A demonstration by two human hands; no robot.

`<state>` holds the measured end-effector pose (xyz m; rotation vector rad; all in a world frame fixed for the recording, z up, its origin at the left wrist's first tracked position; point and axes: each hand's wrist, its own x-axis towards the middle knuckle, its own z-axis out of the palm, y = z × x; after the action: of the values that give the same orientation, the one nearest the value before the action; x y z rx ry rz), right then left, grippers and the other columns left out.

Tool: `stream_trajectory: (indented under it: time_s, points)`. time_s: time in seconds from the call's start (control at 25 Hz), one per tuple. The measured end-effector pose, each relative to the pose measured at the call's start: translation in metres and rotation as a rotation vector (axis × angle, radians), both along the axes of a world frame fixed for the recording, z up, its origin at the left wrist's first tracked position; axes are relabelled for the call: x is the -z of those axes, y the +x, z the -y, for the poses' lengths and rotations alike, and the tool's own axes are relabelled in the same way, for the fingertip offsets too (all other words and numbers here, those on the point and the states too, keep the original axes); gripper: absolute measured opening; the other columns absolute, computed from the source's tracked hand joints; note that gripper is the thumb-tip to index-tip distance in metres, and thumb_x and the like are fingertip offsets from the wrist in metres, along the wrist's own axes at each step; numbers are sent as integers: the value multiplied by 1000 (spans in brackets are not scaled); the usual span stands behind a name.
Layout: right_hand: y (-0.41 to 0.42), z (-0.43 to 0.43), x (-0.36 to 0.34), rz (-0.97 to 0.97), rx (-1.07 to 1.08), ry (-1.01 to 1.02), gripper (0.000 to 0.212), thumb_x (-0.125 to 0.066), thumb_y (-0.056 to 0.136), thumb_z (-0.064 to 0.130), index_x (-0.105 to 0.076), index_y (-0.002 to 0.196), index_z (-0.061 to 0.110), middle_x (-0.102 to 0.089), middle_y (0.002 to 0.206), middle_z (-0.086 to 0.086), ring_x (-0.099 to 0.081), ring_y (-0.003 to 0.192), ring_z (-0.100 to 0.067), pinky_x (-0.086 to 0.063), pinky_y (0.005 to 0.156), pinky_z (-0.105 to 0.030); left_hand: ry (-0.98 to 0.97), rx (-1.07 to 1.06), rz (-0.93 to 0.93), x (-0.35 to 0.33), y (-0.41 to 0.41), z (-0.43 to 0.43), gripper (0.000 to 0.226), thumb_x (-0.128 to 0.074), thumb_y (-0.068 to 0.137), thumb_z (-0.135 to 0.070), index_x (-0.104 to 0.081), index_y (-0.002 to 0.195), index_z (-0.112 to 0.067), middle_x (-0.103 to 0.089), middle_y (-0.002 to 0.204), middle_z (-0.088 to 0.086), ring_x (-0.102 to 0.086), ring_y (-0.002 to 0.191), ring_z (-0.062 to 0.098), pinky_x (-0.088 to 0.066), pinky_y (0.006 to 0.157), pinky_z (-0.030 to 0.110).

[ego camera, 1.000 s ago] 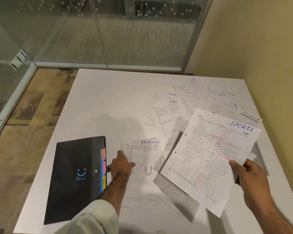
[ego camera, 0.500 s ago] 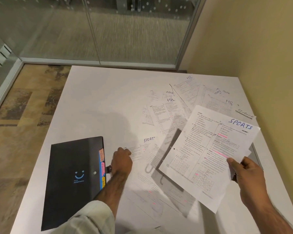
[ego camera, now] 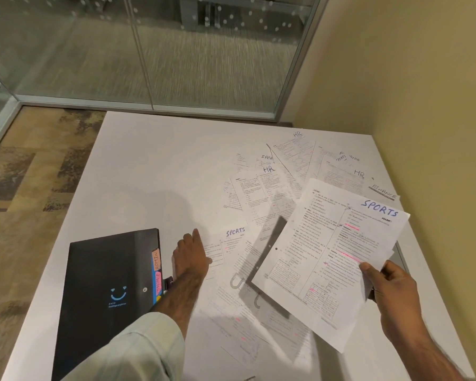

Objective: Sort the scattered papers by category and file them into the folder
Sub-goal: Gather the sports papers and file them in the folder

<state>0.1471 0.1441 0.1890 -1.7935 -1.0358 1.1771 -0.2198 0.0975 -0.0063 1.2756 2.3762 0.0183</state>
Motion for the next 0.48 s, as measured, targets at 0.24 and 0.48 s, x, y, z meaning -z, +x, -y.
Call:
stream_trajectory:
  time_s: [0.24,0.48]
  points:
    - [5,6,5,-15,15,5,21,-64,98,8,-72,117,10,-77,110,-6,-74,99,-32,-57,75,-36,-28,45,28,-1,-3,1,70,-71,90,-38,-37,147,-15,-60,133,8,-58,119,27,-49,96,39]
    - [14,12,7,-34,49,10,21,-64,98,7,-72,116,10,-78,109,-6,-74,97,-32,-57,75,-37,136,-509,414,5,-20,7,16,-65,88,-14,-68,98,-2,-68,97,11,-71,75,27,-62,55,32]
